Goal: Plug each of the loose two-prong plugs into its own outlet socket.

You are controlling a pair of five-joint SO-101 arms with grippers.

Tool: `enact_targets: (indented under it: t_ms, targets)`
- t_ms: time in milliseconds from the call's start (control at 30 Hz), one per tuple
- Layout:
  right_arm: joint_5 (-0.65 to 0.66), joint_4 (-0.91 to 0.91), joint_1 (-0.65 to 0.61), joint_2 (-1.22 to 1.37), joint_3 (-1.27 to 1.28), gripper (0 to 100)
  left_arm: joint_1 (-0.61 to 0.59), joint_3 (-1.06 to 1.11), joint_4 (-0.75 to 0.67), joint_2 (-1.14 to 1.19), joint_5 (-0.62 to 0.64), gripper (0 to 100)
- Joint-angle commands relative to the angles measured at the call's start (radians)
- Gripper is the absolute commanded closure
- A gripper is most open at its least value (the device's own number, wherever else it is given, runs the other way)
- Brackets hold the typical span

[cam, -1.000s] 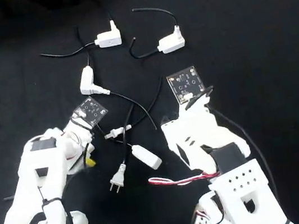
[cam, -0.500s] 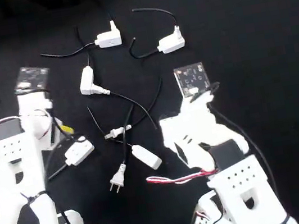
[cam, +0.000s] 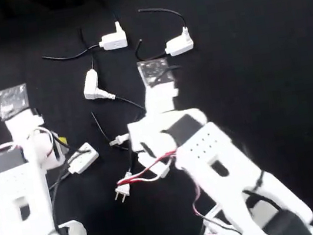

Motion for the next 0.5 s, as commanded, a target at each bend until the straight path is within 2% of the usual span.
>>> enact_targets:
  t_ms: [0, 200, 467]
  targets:
    - [-0.080, -0.072, -0.043, 0.099, -0.093, 91.3, -0.021, 0.074, -0.038, -0.178, 0.034, 79]
    - [-0.190, -0.071, -0.052, 0.278, -0.216, 91.3, -0.090, 0.249, -0.146, -0.351, 0.035, 79]
    - [-0.282, -0.071, -0.141, 0.455, -0.331, 91.3, -0.174, 0.278, -0.180, -0.382, 0.098, 79]
